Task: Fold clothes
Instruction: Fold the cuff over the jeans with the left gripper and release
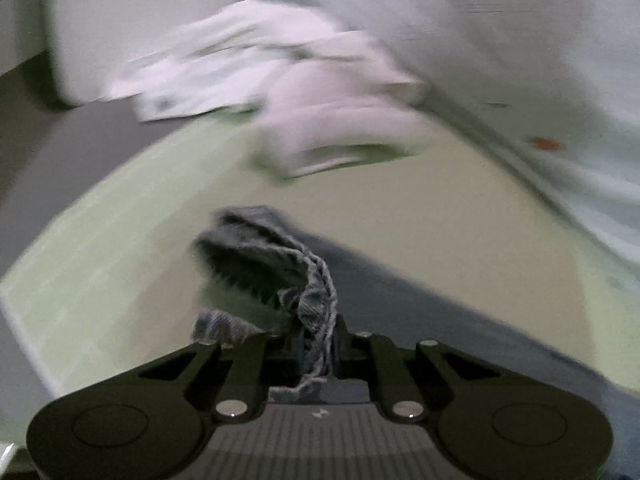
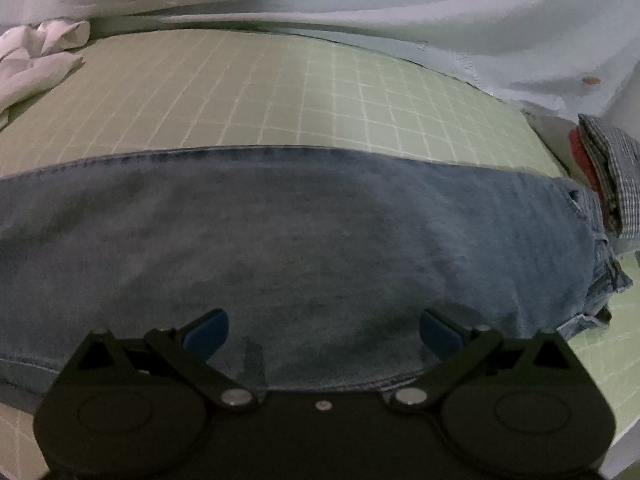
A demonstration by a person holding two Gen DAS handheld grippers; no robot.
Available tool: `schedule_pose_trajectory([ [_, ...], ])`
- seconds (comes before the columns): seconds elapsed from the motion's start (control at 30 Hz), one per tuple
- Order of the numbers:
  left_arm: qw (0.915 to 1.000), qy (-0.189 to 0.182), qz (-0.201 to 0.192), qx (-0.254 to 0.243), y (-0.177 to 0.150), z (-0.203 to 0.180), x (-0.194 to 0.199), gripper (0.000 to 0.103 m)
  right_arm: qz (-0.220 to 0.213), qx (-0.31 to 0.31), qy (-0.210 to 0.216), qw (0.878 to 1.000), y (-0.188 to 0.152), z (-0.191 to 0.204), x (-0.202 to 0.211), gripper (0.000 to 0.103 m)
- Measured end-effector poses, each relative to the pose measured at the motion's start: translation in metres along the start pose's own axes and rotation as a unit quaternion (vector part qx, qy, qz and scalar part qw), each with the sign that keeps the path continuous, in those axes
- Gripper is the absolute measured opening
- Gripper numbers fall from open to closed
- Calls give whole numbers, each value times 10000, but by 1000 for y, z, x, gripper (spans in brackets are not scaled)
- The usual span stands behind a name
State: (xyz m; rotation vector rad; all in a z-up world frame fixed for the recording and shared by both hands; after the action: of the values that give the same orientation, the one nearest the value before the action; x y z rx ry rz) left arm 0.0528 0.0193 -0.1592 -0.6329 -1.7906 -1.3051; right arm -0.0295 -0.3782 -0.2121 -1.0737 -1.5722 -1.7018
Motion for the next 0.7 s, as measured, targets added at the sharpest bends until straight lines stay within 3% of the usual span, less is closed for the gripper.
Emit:
schedule_pose_trajectory([
  [0.07, 9974, -498, -86, -518, -4, -40, 13, 15, -21, -128, 5, 9999, 0, -4, 0, 103],
  [0.17, 9846, -1084, -204, -1357, -18, -93, 28, 26, -40, -342, 20, 9994, -1, -12, -1, 103],
  [0.27, 9729, -1382, -224, -1840, -31, -117, 34, 59, -89, -421, 35, 9991, 0, -15, -1, 103],
  [0.3, 9704, -1452, -250, -1915, -34, -120, 37, 78, -120, -416, 49, 9990, 0, -14, 0, 103],
  [0.33, 9702, -1462, -333, -1905, -33, -119, 40, 85, -150, -394, 76, 9991, 1, -13, 1, 103],
  [0.53, 9856, -1200, -399, -1125, -13, -80, 35, 92, -264, -238, 509, 9981, 10, 6, 2, 103],
  [0.63, 9951, -556, -245, -782, -10, -51, 20, 92, -276, -438, 1087, 9927, 21, 24, -3, 103],
  [0.7, 9980, -156, -92, -600, -10, -30, 6, 92, -224, -818, 1644, 9827, 29, 38, -9, 103],
])
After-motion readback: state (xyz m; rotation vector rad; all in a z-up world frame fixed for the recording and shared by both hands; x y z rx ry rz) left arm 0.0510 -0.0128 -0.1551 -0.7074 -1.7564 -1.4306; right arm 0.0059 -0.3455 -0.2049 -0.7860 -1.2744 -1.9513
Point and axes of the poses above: each gripper's, at about its wrist camera, not at the fingertips, and x roughly against the way its jaws point, z to its left, y to its top, the point moved 6 cm from there along -x, roughly the way its jaws point, and after that the axes turned 11 degrees about y, right-handed, at the moved point
